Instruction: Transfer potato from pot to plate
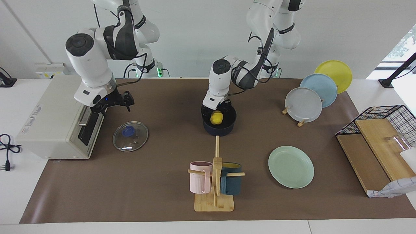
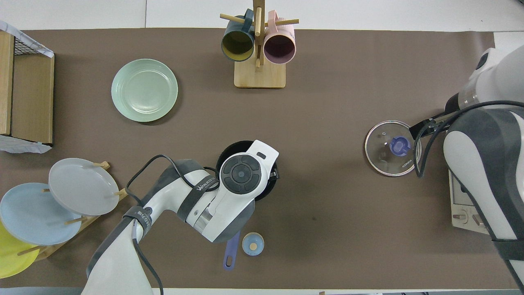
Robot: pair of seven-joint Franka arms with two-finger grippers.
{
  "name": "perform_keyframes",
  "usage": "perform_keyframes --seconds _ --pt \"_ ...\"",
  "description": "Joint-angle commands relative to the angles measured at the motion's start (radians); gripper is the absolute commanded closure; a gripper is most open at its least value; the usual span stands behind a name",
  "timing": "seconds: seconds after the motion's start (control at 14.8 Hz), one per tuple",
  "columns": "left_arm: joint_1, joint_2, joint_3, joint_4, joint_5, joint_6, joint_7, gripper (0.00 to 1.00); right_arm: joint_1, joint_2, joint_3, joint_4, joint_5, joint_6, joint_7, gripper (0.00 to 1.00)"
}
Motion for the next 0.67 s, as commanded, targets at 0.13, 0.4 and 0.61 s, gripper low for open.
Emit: perform_keyframes --seconds 0.13,0.4,0.61 --pt "-0.031 -0.004 0.016 -0.033 -0.012 0.045 0.013 0.18 -0.005 -0.024 0.001 0.149 0.015 -0.208 0.061 0.0" --pt "-0.017 -0.004 0.018 -0.031 -0.012 0.038 0.04 1.0 -0.005 -0.03 0.001 0.168 0.016 -0.256 0.104 0.0" --pt "-0.014 -0.004 0.019 -0.031 -0.012 0.037 0.053 1.0 -0.005 -0.016 0.001 0.169 0.01 -0.23 0.184 0.0"
